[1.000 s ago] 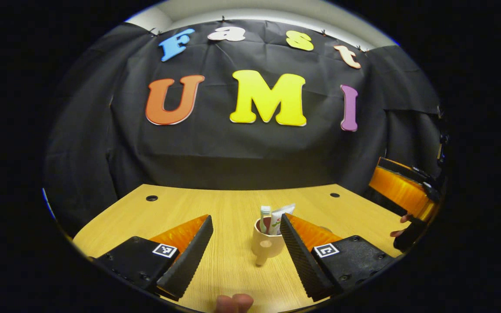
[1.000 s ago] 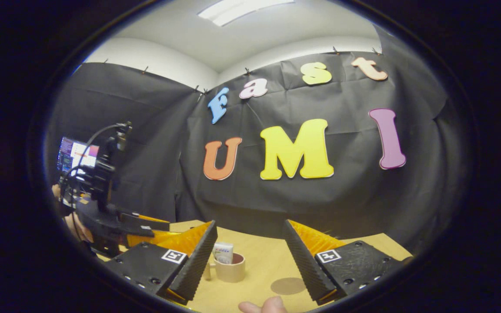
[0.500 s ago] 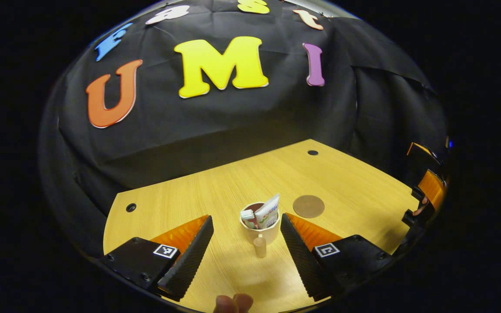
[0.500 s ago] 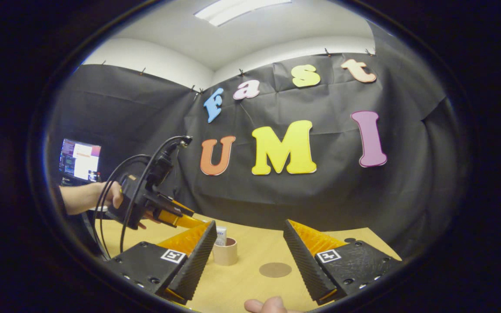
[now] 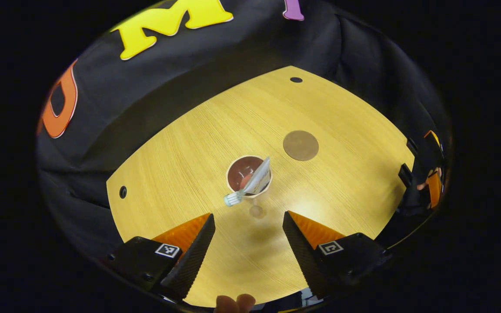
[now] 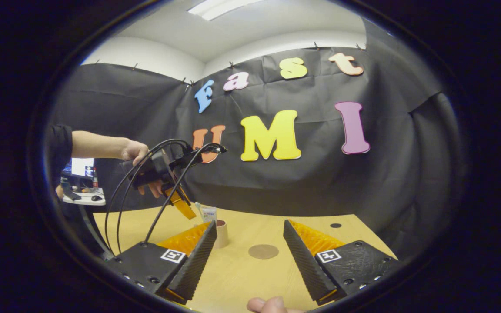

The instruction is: Put the toothbrush and toothpaste on the desktop into the cup, then pick up the cup and place it on the coaster on the desktop.

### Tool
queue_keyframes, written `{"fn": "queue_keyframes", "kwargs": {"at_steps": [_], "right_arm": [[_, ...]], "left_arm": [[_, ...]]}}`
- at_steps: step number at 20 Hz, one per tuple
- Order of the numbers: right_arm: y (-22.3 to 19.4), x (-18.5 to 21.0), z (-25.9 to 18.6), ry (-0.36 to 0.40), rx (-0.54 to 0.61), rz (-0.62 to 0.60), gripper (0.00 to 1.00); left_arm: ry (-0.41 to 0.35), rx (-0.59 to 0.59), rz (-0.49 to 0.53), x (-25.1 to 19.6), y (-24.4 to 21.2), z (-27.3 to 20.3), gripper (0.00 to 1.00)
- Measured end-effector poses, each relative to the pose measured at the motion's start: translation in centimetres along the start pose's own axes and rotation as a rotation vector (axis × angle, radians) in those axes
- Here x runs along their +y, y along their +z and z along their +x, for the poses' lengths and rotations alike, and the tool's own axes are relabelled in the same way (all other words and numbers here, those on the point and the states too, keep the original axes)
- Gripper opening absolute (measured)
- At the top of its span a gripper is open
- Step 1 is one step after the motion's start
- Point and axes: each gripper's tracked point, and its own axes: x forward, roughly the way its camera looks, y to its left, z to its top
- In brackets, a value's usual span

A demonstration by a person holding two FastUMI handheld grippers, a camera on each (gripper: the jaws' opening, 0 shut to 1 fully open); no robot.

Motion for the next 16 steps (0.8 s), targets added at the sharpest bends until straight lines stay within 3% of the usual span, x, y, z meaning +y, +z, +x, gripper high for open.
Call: {"fn": "queue_keyframes", "kwargs": {"at_steps": [4,16], "right_arm": [[-0.7,-1.3,0.2,-0.015,0.005,0.059,0.93],[-4.2,-5.5,1.6,-0.091,0.060,0.152,0.95]], "left_arm": [[-0.034,0.034,-0.001,-0.7,0.9,2.3,0.99],[-0.102,0.348,0.015,-0.1,-1.7,10.2,0.99]]}}
